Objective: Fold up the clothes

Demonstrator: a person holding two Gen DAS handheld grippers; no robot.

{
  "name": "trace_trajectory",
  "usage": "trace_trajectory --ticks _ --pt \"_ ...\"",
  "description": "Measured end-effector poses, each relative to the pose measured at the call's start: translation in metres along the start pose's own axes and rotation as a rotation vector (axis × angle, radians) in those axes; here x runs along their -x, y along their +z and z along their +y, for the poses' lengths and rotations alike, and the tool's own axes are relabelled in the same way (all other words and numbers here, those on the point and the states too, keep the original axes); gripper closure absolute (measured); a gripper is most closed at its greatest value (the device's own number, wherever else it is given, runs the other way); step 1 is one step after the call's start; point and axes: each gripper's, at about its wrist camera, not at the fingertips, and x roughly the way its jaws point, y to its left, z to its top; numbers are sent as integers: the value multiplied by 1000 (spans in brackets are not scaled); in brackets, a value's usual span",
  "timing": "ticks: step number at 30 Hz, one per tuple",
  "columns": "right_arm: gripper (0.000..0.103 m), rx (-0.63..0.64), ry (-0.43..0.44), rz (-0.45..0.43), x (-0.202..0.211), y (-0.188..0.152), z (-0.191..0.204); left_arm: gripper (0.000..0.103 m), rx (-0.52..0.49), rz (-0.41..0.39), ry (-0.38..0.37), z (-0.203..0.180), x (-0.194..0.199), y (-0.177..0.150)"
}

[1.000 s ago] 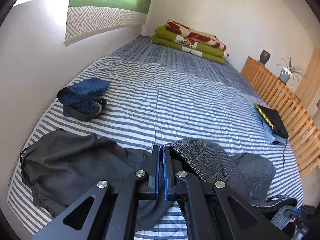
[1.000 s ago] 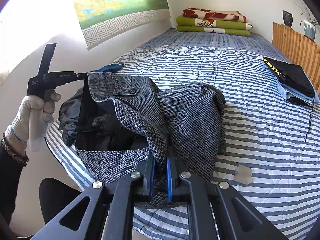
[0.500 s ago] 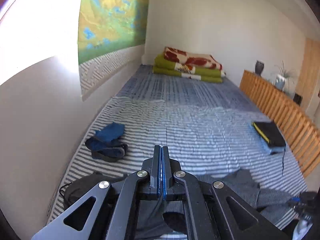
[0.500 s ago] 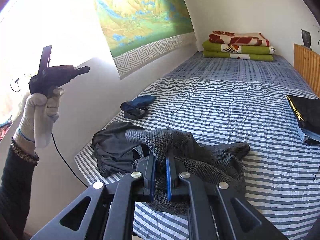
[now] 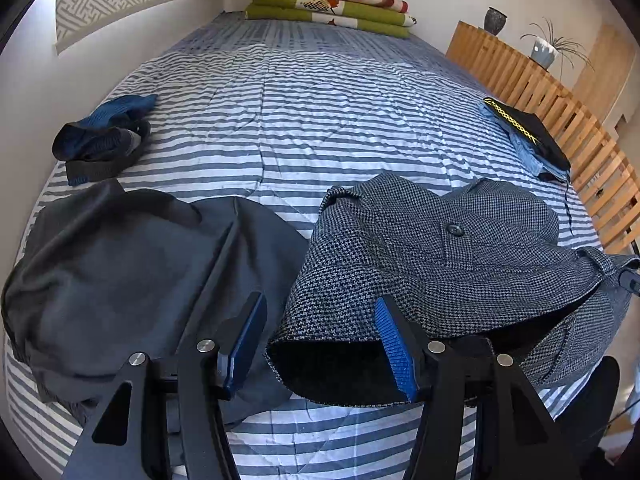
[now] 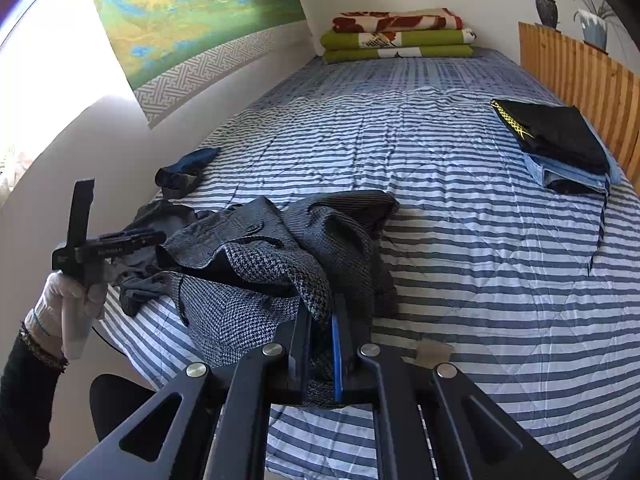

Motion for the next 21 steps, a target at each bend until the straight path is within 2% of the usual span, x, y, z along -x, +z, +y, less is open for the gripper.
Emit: trace_trajectory --ticks 7,9,11,16,19,20,21 --pt "96 9 2 0 -10 0 -2 43 -99 -3 0 -1 26 -4" --pt "96 6 8 4 -12 1 -2 43 -159 9 55 -4 26 -8" --pt "96 4 21 11 -15 1 -1 43 -199 33 108 -5 16 -10" --pt "96 25 25 11 -15 3 5 43 -284 82 133 -14 -11 -16" --pt "96 17 11 9 -14 4 0 44 -249 68 138 -11 -17 -9" --pt "96 15 8 12 -15 4 -2 48 -237 53 141 -10 -19 -4" --pt "96 11 3 16 -17 3 -5 57 -221 43 153 -9 -22 1"
